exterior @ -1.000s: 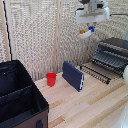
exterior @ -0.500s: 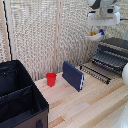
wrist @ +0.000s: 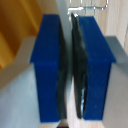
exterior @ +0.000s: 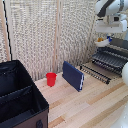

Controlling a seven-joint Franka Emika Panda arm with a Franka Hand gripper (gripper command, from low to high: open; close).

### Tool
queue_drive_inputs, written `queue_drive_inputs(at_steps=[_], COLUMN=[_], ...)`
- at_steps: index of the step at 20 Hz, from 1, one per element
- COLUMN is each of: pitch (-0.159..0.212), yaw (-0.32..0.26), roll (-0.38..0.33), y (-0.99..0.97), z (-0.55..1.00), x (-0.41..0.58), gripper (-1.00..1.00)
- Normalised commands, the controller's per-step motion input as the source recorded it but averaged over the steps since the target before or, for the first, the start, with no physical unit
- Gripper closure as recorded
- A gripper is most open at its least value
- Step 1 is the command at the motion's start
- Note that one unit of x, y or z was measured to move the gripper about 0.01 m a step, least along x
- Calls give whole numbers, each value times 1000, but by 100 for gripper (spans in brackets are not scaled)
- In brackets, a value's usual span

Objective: Gently stretch your hand towards the oven tray's handle, obtaining a firm grip, and draw it cautiously out of the oven. Transition your grip to the hot dog bowl, gingerly seizing the edge, and elevate it from the surface. Hover the bowl over the tray, delicately lower it, and temper your grip, establishing the bowl's equilibrium.

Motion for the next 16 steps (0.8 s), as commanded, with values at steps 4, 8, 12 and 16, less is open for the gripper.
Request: queue_drive_inputs(at_steps=[4,8,12,16], pitch=[-5,-1,0,0], yaw=[-98,-65,-22,-26], roll=[28,23,2,-12], y=[-606,-449,-89,-34], z=[-161,-173,-270,-231], x=[-14,-51,-46,-25], gripper=[100,100,100,100])
